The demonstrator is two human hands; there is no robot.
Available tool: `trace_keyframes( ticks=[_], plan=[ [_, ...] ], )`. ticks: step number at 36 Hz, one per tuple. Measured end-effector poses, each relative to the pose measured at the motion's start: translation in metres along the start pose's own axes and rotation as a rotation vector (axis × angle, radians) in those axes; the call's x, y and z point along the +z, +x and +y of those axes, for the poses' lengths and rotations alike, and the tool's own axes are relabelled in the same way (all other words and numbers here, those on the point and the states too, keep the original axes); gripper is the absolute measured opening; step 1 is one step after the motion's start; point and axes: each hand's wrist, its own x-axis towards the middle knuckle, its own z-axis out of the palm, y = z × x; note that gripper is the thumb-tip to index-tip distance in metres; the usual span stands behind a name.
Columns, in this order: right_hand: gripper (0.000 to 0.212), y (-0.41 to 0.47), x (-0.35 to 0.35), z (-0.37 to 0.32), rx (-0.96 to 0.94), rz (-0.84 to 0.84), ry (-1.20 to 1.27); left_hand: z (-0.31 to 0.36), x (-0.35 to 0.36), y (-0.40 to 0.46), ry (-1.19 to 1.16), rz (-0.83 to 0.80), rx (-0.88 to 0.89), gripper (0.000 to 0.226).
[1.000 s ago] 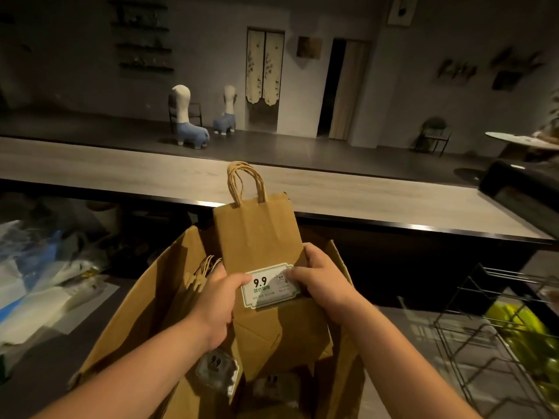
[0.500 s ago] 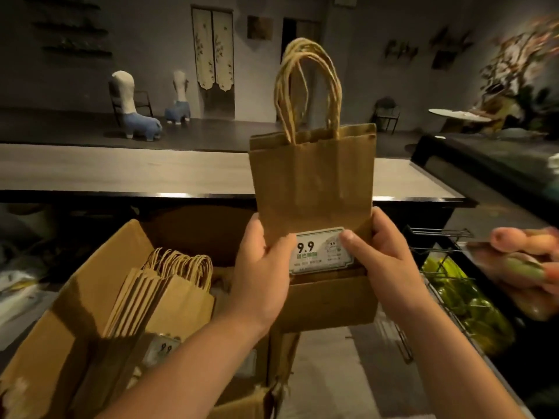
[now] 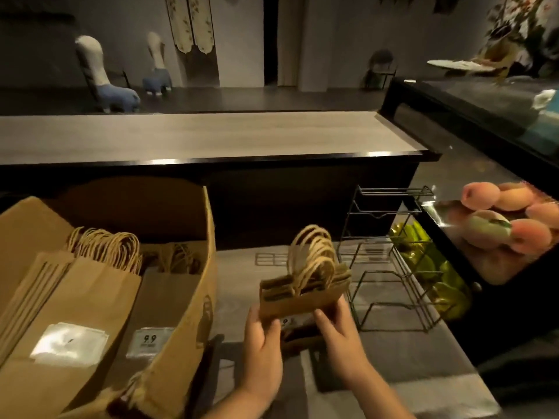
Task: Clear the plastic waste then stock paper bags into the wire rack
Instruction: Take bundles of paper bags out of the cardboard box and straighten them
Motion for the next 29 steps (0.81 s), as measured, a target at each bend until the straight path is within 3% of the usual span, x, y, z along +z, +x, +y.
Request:
trace_keyframes(
  ticks=[5, 8, 12, 15, 18, 23, 27, 29],
  plan=[
    [0.017, -0.003, 0.001, 0.039, 0.124, -0.048, -0.056, -0.044, 0.006, 0.019, 0.113, 0.078, -0.186, 0.042],
    [0.013, 0.003, 0.003, 0.049, 0.118, -0.035, -0.085, -0.058, 0.007, 0.030, 0.187, 0.090, -0.159, 0.028],
    [0.013, 0.026, 0.008, 0.047, 0.088, -0.014, -0.088, -0.052, 0.014, 0.046, 0.204, 0.101, -0.167, 0.043],
    [0.014, 0.050, 0.011, 0.040, 0.029, -0.006, -0.082, -0.030, 0.020, 0.060, 0.205, 0.152, -0.016, 0.009],
    [0.023, 0.069, 0.010, 0.027, -0.072, -0.025, -0.042, -0.010, 0.020, 0.075, 0.221, 0.222, 0.151, 0.018],
    [0.025, 0.081, 0.006, 0.016, -0.165, -0.061, -0.010, 0.008, 0.017, 0.082, 0.103, 0.188, 0.234, 0.014],
    [0.026, 0.081, 0.003, 0.037, -0.093, -0.112, -0.030, -0.015, 0.011, 0.083, 0.239, 0.106, 0.148, 0.022],
    [0.023, 0.079, 0.002, 0.051, -0.007, -0.154, -0.051, -0.026, 0.008, 0.083, 0.455, 0.006, -0.049, 0.029]
  ],
)
